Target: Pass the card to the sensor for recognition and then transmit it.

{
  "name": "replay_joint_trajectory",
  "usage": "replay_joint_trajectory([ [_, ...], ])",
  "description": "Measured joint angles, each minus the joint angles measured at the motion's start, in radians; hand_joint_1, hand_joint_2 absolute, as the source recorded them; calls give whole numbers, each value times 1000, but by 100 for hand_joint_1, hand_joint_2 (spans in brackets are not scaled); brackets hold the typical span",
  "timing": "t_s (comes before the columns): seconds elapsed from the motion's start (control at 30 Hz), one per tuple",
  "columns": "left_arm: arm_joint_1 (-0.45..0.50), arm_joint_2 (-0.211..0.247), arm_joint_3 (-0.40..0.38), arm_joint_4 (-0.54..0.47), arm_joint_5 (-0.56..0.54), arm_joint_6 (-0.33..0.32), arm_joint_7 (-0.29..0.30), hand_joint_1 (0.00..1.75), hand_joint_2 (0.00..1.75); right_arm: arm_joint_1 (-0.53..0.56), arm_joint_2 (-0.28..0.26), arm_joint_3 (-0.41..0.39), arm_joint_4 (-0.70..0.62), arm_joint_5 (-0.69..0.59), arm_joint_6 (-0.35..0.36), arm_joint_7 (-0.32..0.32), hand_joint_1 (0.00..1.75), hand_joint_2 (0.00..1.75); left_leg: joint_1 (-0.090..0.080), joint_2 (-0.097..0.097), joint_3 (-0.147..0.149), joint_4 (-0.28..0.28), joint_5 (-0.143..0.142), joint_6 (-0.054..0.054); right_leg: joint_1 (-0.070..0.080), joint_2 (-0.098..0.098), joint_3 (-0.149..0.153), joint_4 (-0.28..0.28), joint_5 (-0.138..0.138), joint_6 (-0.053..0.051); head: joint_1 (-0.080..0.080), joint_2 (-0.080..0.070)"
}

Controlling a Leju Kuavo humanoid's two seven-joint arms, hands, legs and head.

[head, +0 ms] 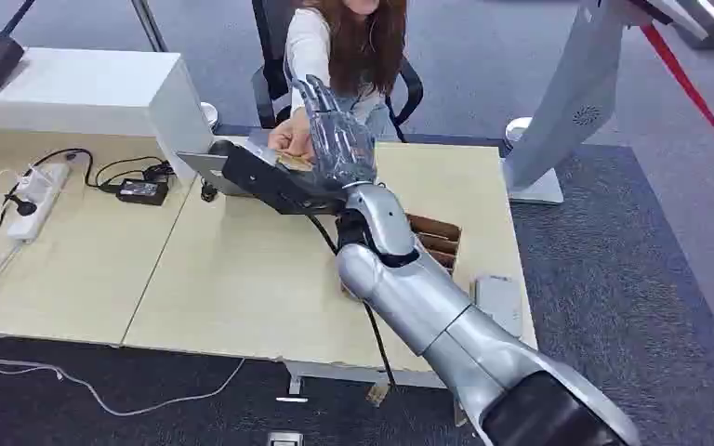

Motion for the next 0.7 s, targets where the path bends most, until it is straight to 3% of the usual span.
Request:
replay_joint_trajectory([
  [0.7,-1,0,-1,0,-5,9,2,0,0,-2,8,0,33,-4,-10,-5,175,175,0,0,0,0,0,0,0,0,0,0,0,0,0,0],
])
